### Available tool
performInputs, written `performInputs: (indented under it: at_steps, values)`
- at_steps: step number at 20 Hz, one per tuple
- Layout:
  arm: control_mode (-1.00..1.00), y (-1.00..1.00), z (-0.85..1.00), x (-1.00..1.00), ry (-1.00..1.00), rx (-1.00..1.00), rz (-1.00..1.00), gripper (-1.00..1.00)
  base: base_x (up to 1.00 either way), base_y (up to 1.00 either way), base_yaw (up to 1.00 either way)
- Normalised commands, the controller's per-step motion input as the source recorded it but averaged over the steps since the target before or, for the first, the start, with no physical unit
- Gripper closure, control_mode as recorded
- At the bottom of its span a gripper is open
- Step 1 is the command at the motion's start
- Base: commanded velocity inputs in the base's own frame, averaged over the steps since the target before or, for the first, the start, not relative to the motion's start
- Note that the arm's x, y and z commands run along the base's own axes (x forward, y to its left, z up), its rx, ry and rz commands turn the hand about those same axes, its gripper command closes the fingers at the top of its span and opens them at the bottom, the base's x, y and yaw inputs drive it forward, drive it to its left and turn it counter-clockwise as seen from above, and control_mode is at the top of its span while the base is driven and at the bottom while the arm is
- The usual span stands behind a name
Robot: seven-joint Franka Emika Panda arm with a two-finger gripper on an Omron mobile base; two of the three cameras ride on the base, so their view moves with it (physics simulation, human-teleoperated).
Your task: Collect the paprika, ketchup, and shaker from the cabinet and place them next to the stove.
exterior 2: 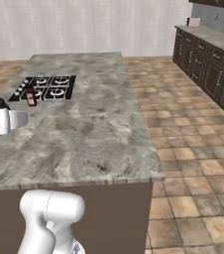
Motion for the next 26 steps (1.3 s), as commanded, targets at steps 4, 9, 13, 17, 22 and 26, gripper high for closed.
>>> performInputs:
  at_steps: [4, 9, 13, 17, 22, 26]
  values:
    - [1.00, 0.00, 0.00, 0.00, 0.00, 0.00, 0.00, 1.00, 0.37, 1.00, -0.17]
    - [1.00, 0.00, 0.00, 0.00, 0.00, 0.00, 0.00, 1.00, 0.37, 1.00, -0.21]
    - [1.00, 0.00, 0.00, 0.00, 0.00, 0.00, 0.00, 1.00, -0.18, 0.95, -0.10]
    - [1.00, 0.00, 0.00, 0.00, 0.00, 0.00, 0.00, 1.00, -0.79, 0.51, 0.00]
    - [1.00, 0.00, 0.00, 0.00, 0.00, 0.00, 0.00, 1.00, -0.84, 0.55, 0.00]
    - [1.00, 0.00, 0.00, 0.00, 0.00, 0.00, 0.00, 1.00, -0.04, 0.97, -0.09]
